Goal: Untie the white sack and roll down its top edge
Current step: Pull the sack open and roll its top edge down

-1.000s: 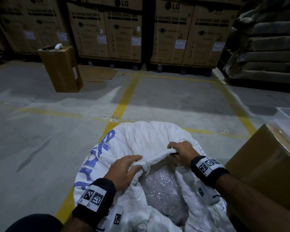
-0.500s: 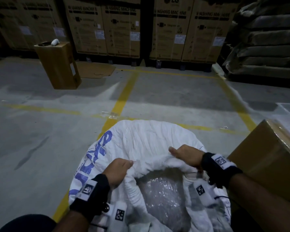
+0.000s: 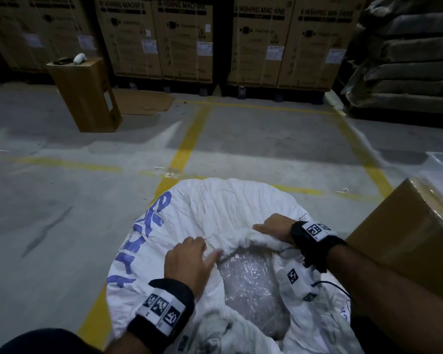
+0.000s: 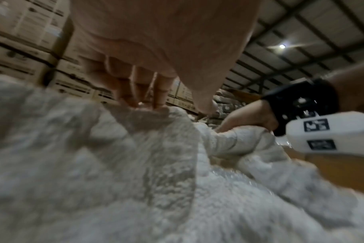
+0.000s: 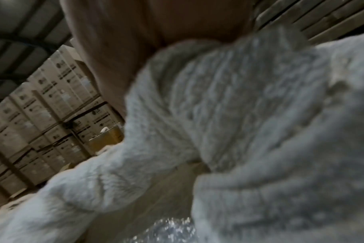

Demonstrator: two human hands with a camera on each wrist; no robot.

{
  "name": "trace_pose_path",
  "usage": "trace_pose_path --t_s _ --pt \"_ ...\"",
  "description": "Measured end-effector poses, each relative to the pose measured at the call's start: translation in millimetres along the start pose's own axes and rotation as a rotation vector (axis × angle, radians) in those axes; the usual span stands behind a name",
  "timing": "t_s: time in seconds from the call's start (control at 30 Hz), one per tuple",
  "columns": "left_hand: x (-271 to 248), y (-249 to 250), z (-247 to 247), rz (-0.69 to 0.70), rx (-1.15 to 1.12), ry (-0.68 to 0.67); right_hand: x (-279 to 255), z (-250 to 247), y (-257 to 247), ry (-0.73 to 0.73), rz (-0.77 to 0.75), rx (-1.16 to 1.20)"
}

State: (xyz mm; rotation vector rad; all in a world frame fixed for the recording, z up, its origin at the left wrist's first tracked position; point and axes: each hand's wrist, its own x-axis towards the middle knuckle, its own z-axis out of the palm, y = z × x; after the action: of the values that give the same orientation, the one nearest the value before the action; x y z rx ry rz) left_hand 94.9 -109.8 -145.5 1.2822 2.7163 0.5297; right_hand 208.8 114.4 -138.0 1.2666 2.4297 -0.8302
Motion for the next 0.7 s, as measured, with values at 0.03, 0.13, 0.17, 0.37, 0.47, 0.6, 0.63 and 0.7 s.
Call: trace_pose_path --t_s 0.03,0.13,0.17,0.37,0.47,0.6,0.63,0.7 --pt "-1.8 2.9 4.7 -0.035 0.124 -0.066 0.5 4.1 -1.1 0.046 -0.023 0.042" --pt "-3.4 8.4 18.7 -0.117 0.323 -0.138 -6.2 16.2 -4.1 0.195 -0.051 0.01" --pt "-2.7 9.7 20.8 -0.131 0.329 -0.125 -11.8 20.0 -5.4 0.299 -0.073 -0.102" --pt "6.2 1.8 13.7 -0.037 0.022 -0.067 -43.4 58.8 -26.0 0.743 -0.604 -0.514" --pt "7.8 -5.9 -5.8 0.055 -0.341 -0.006 -44.9 73.0 -34.2 0.701 -0.622 -0.445" --pt "7.3 -22.4 -32.1 0.041 -0.671 -0.007 -35.4 63.4 -39.1 0.776 -0.635 -0.407" --pt "5.8 -22.8 -37.0 0.049 -0.703 -0.026 -33.1 60.8 -40.1 0.789 -0.64 -0.408" --pt "2.3 -20.9 -41.4 0.075 -0.717 -0.049 -31.2 57.4 -42.6 0.789 -0.646 -0.409"
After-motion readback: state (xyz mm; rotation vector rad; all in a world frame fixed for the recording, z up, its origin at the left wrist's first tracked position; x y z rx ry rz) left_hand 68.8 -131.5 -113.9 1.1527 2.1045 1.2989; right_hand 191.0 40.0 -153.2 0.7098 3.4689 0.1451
